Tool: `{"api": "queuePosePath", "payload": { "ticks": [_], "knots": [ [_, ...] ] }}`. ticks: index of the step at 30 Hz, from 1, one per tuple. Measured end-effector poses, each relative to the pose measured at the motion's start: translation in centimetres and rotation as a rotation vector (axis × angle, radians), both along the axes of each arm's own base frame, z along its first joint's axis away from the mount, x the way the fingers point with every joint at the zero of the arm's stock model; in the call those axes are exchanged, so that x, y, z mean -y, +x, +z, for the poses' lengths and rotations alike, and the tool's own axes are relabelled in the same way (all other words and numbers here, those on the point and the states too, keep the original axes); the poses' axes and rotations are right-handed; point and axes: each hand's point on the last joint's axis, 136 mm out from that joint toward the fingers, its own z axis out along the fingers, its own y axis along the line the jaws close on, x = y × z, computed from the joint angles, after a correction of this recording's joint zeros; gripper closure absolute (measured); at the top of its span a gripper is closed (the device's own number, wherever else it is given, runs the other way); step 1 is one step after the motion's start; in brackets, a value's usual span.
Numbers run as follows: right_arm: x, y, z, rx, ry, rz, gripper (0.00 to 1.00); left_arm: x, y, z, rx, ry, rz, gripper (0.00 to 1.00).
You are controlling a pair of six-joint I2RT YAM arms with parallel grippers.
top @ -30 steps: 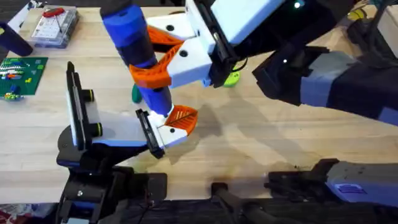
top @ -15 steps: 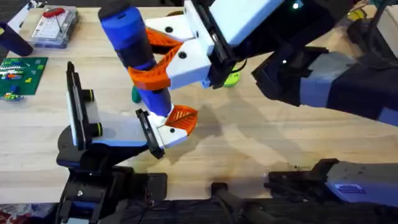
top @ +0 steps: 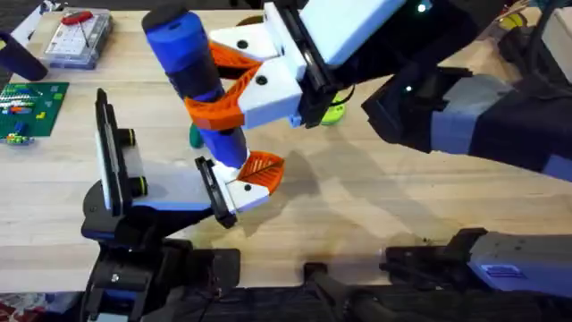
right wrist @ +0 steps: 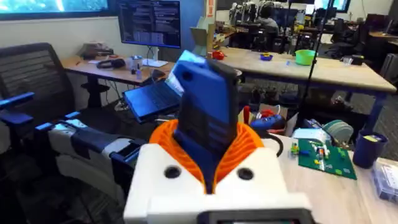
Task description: Pick up the gripper from the table and insert it into the empty holder that is missing its gripper. Then pick up a screw, insert it into the mounting hole, and use the screwdriver to tighten it. Finally, clean up the table by picking up the vegetable and placing it into the bucket.
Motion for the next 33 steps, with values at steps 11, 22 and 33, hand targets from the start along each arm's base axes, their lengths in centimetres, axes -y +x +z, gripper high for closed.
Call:
{"api": "queuePosePath", "payload": {
  "ticks": [11, 22, 33],
  "knots": [
    [-0.09, 0.11, -0.32, 0.005, -0.008, -0.004, 0.976, 0.02, -0.04, -0.01, -0.001, 0.0, -0.002, 0.984],
    [-0.13, 0.07, -0.37, 0.013, -0.006, -0.005, 0.976, 0.01, -0.03, -0.01, -0.001, 0.0, -0.002, 0.984],
    [-0.17, 0.03, -0.42, 0.011, -0.008, -0.003, 0.976, 0.01, -0.03, -0.01, 0.0, 0.0, -0.002, 0.984]
  ]
}}
